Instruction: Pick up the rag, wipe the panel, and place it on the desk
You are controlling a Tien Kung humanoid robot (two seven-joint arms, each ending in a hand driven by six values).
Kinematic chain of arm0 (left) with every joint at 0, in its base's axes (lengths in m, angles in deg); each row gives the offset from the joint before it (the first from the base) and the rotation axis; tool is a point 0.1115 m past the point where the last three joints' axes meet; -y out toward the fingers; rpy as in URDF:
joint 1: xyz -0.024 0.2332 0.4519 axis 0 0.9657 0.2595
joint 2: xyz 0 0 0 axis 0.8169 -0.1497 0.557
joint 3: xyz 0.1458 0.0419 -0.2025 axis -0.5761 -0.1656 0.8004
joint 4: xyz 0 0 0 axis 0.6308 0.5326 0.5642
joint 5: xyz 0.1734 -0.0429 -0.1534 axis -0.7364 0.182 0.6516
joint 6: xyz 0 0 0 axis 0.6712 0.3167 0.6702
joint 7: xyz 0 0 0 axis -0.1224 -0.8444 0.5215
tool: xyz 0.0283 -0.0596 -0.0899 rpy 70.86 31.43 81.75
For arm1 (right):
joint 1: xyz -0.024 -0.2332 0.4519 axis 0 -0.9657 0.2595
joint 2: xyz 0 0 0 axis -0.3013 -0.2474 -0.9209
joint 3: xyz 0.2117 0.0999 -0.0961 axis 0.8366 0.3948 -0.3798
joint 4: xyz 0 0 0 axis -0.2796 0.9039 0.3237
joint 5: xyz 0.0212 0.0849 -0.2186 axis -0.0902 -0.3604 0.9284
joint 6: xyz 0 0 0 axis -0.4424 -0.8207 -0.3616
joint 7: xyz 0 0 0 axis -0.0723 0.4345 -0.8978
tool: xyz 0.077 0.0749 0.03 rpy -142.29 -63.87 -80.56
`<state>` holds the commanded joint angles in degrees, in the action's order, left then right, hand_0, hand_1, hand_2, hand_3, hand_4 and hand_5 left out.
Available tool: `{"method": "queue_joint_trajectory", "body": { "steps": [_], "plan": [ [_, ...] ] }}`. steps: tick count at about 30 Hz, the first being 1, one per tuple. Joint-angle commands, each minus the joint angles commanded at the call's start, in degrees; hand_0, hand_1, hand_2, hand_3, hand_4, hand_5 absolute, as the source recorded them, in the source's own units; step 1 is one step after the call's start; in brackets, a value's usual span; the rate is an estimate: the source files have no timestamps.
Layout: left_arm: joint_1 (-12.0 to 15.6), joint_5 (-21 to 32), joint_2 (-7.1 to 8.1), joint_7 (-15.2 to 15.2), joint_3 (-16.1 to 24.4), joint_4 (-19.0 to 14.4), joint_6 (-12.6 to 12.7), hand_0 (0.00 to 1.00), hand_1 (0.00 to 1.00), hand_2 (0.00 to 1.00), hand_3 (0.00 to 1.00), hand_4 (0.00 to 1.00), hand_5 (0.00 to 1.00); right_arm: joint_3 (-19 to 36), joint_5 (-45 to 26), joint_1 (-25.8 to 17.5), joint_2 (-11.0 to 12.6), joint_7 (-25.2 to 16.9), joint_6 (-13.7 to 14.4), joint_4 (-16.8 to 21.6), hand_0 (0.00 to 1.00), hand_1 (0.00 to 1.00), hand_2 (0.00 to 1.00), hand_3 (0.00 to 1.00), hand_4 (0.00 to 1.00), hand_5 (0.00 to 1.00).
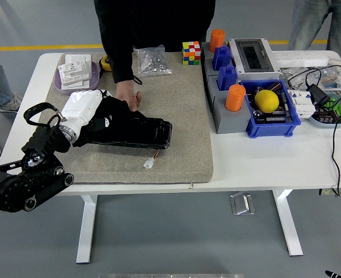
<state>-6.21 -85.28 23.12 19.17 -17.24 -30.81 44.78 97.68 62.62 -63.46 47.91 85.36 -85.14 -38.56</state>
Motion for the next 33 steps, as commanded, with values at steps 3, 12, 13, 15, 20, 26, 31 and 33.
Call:
{"method": "queue_joint_trajectory", "body": {
  "steps": [3,12,13,15,20,26,31,33],
  "plan": [
    [0.3,-0.4,0.38,-0.1,0.6,0.0,0.0,0.234,0.155,0.557,0.525,0.264,0.002,0.0,0.0,0.0,0.0,0.0,0.0,0.0,0.781,0.669,0.716,0.643,0.998,0.56],
    [1.2,-1.5,1.82,-0.2,3.2,0.2,0.2,0.234,0.153,0.554,0.523,0.261,0.002,0.4,0.0,0.1,-0.1,0.0,0.0,0.0,0.782,0.669,0.716,0.644,0.998,0.56],
    [1.3,-1.4,1.91,-0.2,3.3,0.3,0.2,0.234,0.153,0.554,0.523,0.261,0.002,0.4,0.0,0.0,-0.1,0.0,0.0,0.0,0.782,0.669,0.716,0.644,0.998,0.56],
    [1.4,-1.3,2.17,-0.2,3.5,0.4,0.2,0.234,0.153,0.554,0.523,0.261,0.002,0.5,0.0,0.0,-0.1,0.0,0.0,0.0,0.782,0.669,0.716,0.644,0.998,0.56],
    [1.6,-1.2,2.16,-0.2,3.2,0.2,0.2,0.234,0.152,0.553,0.521,0.257,0.002,0.5,0.0,0.1,-0.2,0.0,0.0,0.0,0.782,0.67,0.716,0.644,0.998,0.561],
    [1.1,-0.8,1.49,-0.2,2.3,-0.1,0.3,0.234,0.152,0.553,0.521,0.254,0.002,0.4,0.0,0.2,-0.2,0.0,0.0,0.0,0.781,0.67,0.716,0.645,0.998,0.561],
    [0.4,-0.3,0.37,-0.3,1.1,-0.5,0.3,0.234,0.151,0.553,0.522,0.252,0.002,0.2,-0.1,0.2,-0.1,0.0,-0.1,-0.1,0.781,0.67,0.716,0.646,0.998,0.562],
    [0.1,-0.3,-0.12,-0.4,0.6,-0.7,0.3,0.234,0.151,0.553,0.522,0.252,0.002,0.2,-0.1,0.2,-0.1,-0.1,-0.1,-0.1,0.781,0.67,0.716,0.646,0.998,0.562]
  ]
}}
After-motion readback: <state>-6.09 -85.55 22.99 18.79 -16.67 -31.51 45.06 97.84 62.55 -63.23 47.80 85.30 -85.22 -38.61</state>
